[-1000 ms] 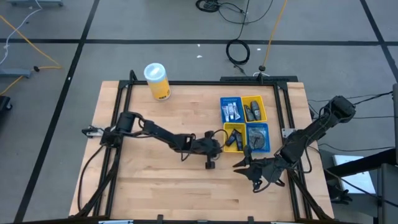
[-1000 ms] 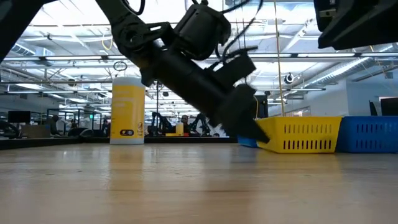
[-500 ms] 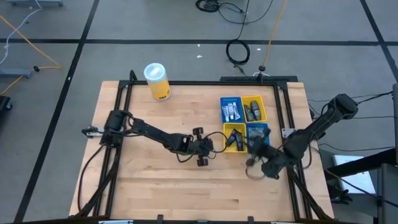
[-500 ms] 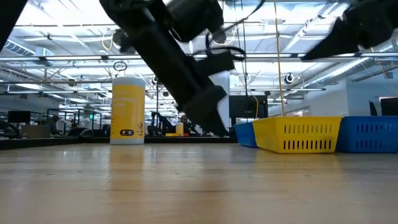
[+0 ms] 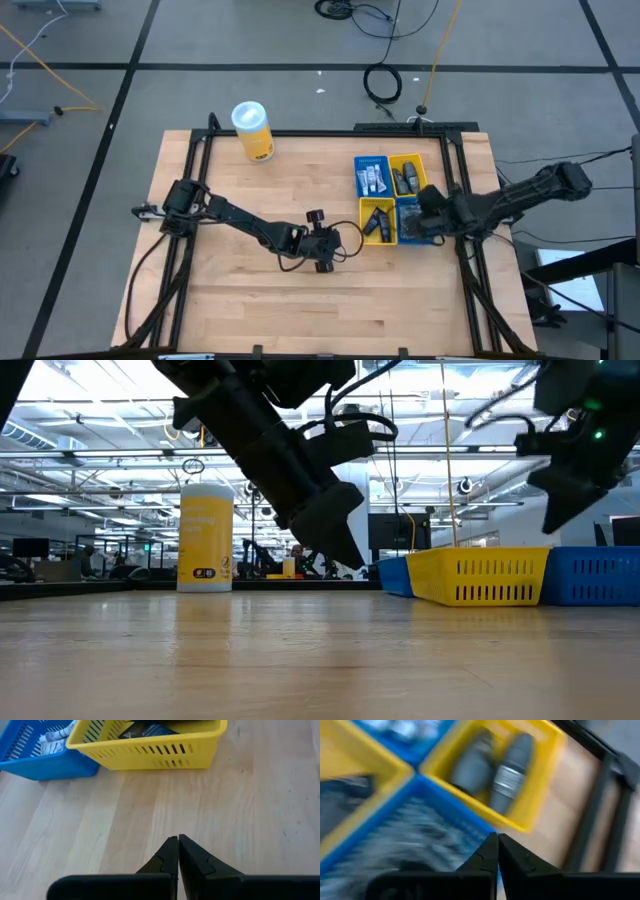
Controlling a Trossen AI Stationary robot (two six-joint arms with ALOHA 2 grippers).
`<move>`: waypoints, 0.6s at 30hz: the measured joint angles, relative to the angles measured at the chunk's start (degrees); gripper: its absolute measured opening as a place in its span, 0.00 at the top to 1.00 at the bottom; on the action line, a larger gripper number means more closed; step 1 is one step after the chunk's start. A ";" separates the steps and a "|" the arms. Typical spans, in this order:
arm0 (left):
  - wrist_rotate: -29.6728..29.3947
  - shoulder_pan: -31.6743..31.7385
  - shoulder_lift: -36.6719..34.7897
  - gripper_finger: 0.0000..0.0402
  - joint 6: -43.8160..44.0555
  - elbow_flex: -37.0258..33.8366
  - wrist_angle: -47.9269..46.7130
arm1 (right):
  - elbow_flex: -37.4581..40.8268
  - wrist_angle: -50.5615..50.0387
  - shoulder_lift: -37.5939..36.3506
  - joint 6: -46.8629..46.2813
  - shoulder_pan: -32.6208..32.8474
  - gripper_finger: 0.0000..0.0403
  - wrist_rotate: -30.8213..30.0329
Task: Pick & Place Travel size toiletries
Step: Adjust the bottom blue bin
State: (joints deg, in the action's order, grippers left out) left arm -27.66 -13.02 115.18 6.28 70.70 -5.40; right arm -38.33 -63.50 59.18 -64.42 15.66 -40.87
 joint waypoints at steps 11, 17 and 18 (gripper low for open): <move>0.73 0.05 0.00 0.97 1.62 -0.02 5.97 | -0.31 -10.58 4.06 -1.03 -12.14 1.00 7.65; 6.12 1.21 1.64 1.00 1.29 -0.04 11.94 | -0.26 -8.83 7.28 0.57 -12.75 1.00 12.68; 6.65 1.47 1.89 0.99 1.26 0.04 12.83 | -0.24 -7.93 7.52 1.10 -12.74 1.00 12.92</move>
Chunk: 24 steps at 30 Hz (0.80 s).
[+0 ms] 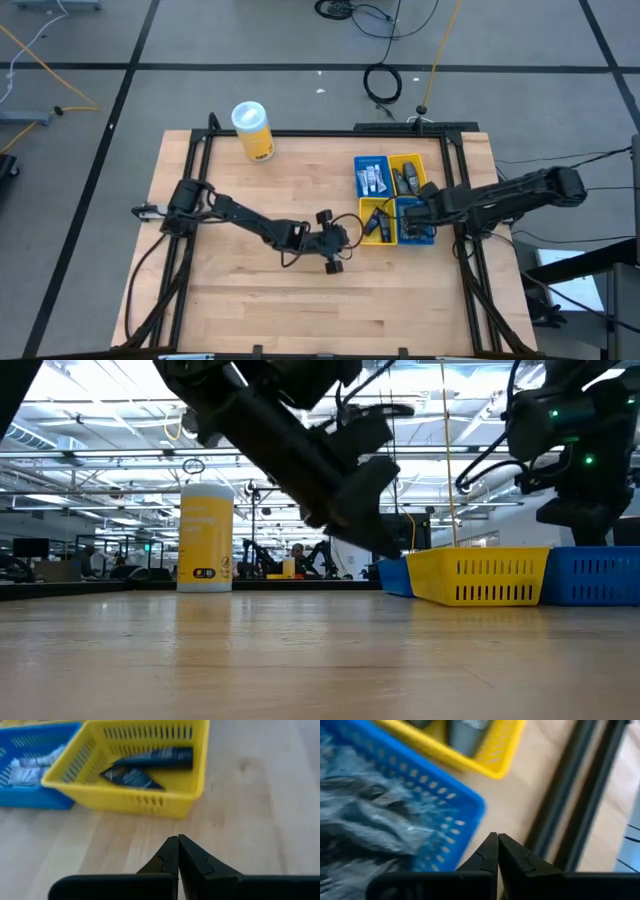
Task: Pick & Place Travel size toiletries
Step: Adjust the bottom blue bin
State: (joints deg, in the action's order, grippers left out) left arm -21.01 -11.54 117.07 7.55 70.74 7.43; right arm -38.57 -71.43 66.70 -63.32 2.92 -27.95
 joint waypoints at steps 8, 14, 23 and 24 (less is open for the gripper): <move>2.39 1.39 1.48 0.99 -0.32 -0.12 2.18 | 0.31 5.35 1.43 4.00 -0.84 1.00 0.46; 2.99 1.41 1.87 0.97 -1.06 -0.09 3.45 | 0.68 4.28 1.43 4.06 -2.54 1.00 -7.69; 4.62 2.64 2.62 0.99 -2.51 -0.04 6.69 | 0.57 7.26 -0.15 7.44 3.03 1.00 -5.67; 5.08 2.99 2.82 0.99 -2.53 -0.12 6.37 | 0.57 8.32 -0.44 8.67 4.42 1.00 -4.34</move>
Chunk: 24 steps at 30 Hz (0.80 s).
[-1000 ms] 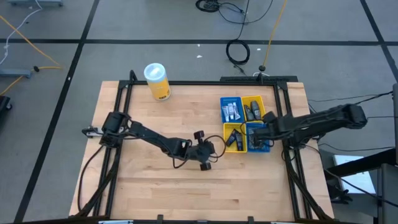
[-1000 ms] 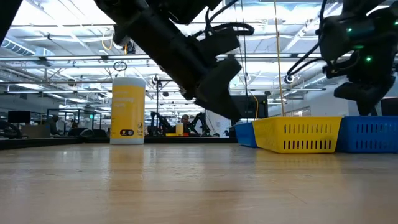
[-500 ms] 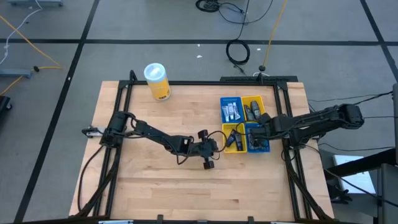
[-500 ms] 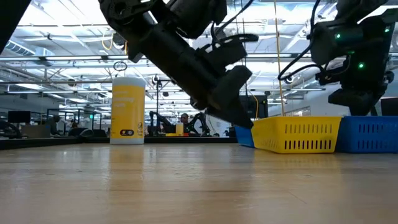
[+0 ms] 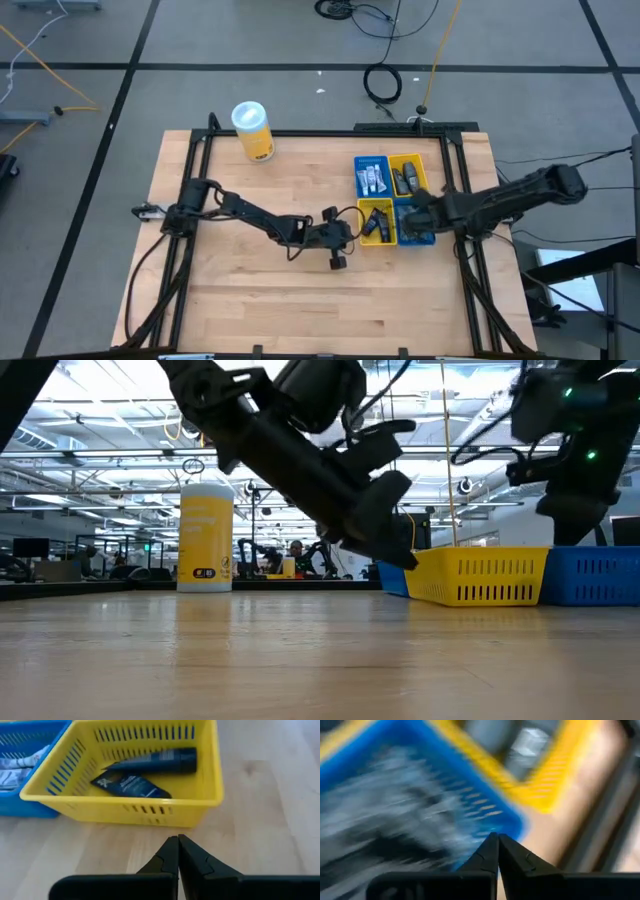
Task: Pick & Place Travel size toiletries
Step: Adjust the bottom blue bin
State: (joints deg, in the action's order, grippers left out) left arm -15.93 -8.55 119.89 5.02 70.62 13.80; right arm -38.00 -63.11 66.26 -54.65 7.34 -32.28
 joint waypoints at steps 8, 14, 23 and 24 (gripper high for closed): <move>0.94 2.86 2.39 0.99 -0.03 0.09 2.96 | -2.88 2.62 -2.42 2.59 10.67 1.00 3.62; 1.04 3.01 2.39 0.97 -0.02 0.05 3.96 | -5.60 9.43 -2.77 12.29 17.32 1.00 10.55; 1.11 2.15 2.39 0.99 -0.03 0.08 4.52 | -1.93 19.93 0.56 12.20 25.97 1.00 31.00; 1.52 2.02 2.39 0.99 -0.09 0.08 4.66 | -1.41 19.74 1.06 11.80 26.33 1.00 30.81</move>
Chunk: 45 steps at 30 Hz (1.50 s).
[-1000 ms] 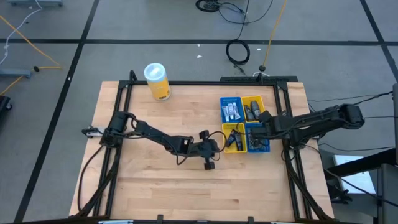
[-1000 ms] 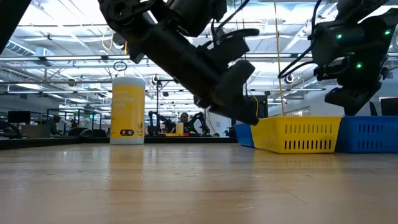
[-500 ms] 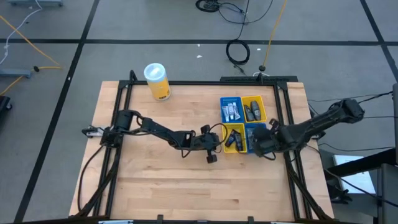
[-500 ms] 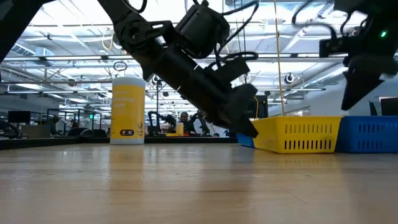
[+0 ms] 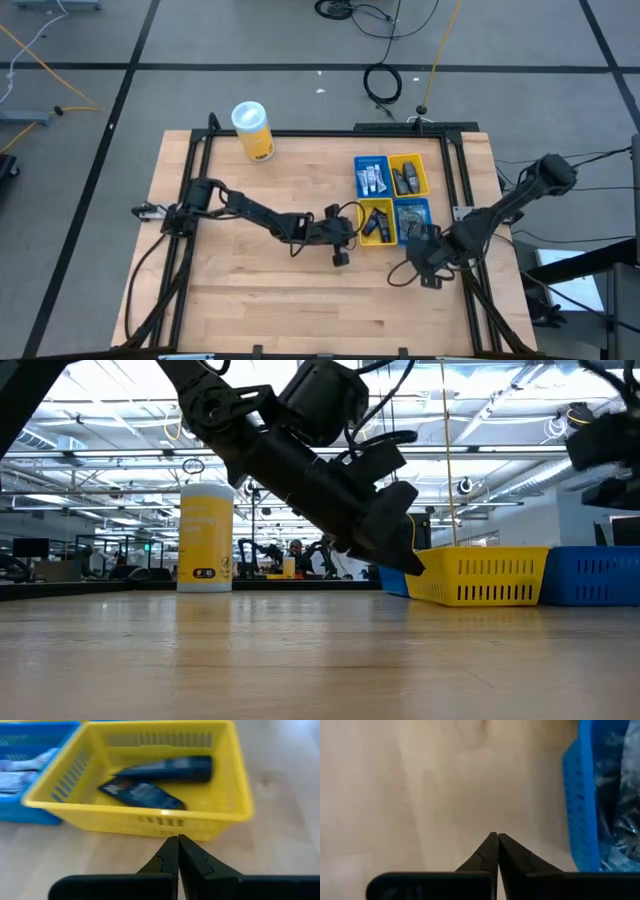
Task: Pick & Place Travel size toiletries
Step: Adjust the bottom blue bin, then return to Home Position
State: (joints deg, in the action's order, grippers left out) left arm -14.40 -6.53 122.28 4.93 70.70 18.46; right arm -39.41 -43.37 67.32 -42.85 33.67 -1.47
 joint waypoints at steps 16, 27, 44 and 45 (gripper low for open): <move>0.86 3.06 0.55 0.99 -3.93 0.00 5.03 | 2.00 -1.48 1.25 0.47 -3.49 1.00 -10.78; 0.88 3.03 0.55 0.97 -4.42 0.00 2.41 | 2.00 -3.11 1.25 3.58 -4.03 1.00 -13.59; -6.70 -2.53 -11.95 0.99 -4.75 -0.02 -17.03 | 2.47 12.23 -6.35 15.38 3.11 1.00 -20.15; -6.70 -2.89 -12.49 0.98 -4.60 -0.02 -17.99 | 3.93 16.68 -7.32 19.23 2.90 1.00 -21.52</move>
State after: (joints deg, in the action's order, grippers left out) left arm -21.10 -9.42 109.78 0.32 70.67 0.46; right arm -35.47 -26.69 60.00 -23.61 36.56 -22.99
